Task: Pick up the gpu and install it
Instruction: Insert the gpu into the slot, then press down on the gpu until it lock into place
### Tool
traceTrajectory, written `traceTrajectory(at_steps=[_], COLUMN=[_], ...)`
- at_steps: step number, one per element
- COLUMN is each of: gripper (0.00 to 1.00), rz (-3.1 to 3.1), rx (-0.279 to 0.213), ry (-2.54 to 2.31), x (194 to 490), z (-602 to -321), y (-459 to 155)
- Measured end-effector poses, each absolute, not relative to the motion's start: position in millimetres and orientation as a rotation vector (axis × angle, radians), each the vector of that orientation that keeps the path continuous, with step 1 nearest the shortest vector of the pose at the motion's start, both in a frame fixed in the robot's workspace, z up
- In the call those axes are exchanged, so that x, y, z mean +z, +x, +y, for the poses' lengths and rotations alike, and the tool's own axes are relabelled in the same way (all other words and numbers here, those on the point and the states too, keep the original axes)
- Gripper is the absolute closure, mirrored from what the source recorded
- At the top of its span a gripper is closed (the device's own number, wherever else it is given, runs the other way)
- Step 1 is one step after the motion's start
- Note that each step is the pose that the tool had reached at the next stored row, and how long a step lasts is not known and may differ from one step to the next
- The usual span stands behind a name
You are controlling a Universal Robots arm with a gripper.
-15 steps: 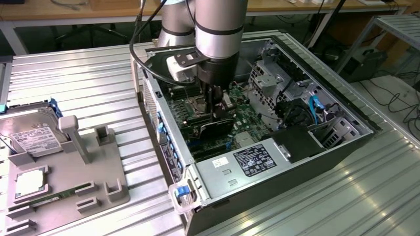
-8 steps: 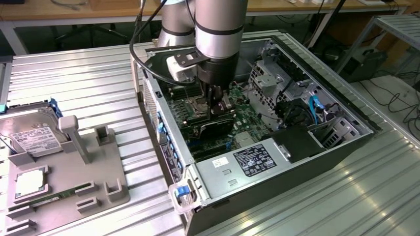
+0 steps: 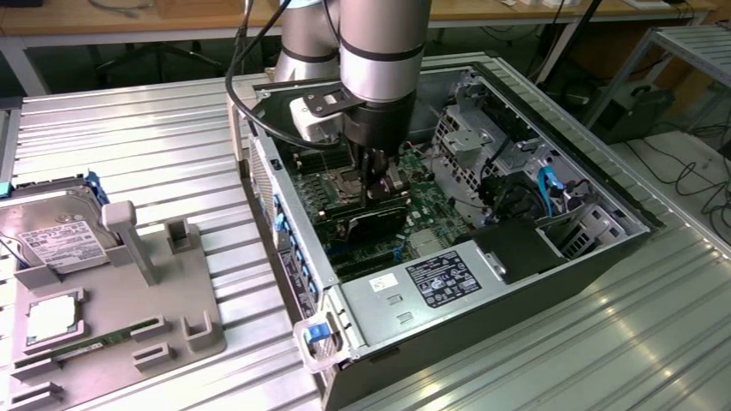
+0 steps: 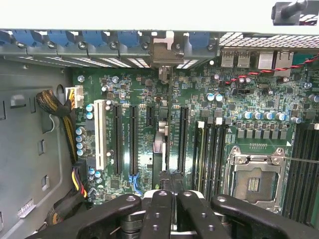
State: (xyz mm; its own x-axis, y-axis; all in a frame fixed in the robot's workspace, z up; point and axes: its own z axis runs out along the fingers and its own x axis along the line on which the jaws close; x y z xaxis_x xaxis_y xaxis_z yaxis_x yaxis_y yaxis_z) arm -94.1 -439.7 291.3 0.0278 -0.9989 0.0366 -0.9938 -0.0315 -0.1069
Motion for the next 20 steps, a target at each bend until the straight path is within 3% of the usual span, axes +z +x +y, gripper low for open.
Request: traceTrajectory(at_steps=[16,20], gripper=[0.89,0.89], rz=[2.150,2.185], rx=[-0.154,-0.079], ry=[-2.215,-2.253], x=[291.1,291.1], z=[-439.7,-439.7], y=[-113.6,-114.0])
